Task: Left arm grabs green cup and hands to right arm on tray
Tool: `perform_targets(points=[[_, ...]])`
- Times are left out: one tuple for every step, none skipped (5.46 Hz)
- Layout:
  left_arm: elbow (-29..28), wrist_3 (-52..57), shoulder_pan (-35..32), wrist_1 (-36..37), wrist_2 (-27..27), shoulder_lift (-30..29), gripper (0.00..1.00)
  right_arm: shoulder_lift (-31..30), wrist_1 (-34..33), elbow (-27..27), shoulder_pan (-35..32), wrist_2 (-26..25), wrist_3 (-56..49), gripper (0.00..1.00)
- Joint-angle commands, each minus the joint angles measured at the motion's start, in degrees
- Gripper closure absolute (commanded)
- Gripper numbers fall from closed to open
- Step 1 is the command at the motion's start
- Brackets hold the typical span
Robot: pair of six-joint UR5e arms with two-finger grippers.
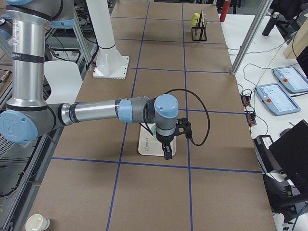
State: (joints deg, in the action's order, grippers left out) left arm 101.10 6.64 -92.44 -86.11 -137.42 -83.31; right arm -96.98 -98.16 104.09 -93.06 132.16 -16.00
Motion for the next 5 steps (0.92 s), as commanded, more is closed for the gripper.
perform_targets(points=[[0.24,0.48,-0.55,0.86,2.84,0.17,0.0,-2.14,0.42,-2.92,-1.51,-0.14,-1.84,0.0],[0.42,2.14,-0.64,1.03,5.65,0.34,0.0,-2.94,0.51,-2.41,-1.51,-0.32,-0.71,0.0],[0.07,1.63,-0.55,2.07,5.59,0.35,0.0,-2.86,0.51,-2.66,-1.51,-0.49,-0.61,0.0],[0.76,1.63,-0.72,2.09,5.67,0.52,0.0,-2.86,0.51,-2.66,-1.42,-0.5,-0.61,0.0],[1.55,1.71,-0.64,2.0,5.94,0.43,0.0,-2.86,0.51,-2.66,-1.42,-0.5,-0.26,0.0]])
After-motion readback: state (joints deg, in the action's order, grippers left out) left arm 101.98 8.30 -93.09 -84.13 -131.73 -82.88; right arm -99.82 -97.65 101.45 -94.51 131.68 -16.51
